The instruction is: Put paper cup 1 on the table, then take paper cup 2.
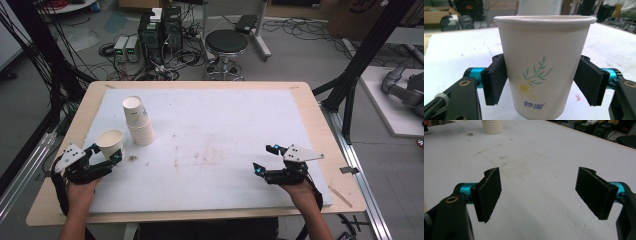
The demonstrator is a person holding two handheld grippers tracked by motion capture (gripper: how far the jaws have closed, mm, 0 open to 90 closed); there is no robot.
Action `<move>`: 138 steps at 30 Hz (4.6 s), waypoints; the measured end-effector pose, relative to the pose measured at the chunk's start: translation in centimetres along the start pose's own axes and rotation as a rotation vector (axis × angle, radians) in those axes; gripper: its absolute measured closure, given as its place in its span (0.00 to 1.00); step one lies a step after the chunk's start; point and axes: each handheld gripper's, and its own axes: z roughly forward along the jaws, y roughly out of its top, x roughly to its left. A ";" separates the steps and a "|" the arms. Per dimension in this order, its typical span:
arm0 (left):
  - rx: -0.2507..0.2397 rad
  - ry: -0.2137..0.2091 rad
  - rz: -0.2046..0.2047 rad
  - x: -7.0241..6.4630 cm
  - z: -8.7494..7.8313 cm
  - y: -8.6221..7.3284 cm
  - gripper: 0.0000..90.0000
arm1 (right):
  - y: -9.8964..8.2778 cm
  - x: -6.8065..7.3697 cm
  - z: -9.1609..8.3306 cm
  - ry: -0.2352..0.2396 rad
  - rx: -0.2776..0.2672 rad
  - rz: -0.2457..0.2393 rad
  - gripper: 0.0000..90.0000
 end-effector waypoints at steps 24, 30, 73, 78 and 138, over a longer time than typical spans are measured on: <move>0.285 0.141 -0.004 -1.0 -0.2 -0.6 0.31 | 0.1 0.1 -0.5 -0.003 -0.009 0.003 0.24; 0.271 0.175 -0.004 -1.0 -0.7 -0.2 0.23 | 0.1 0.0 -0.5 -0.005 -0.012 0.001 0.24; -0.091 -0.266 0.075 -7.1 3.5 3.2 0.17 | -0.2 -0.9 -1.3 -0.101 -0.016 0.039 0.24; -0.078 -0.258 0.080 -7.3 3.4 3.1 0.17 | -0.4 -1.0 -1.3 -0.097 -0.009 0.041 0.24; -0.013 -0.069 0.092 -4.5 4.7 14.8 0.17 | -0.2 -0.6 -1.2 -0.075 -0.014 0.034 0.24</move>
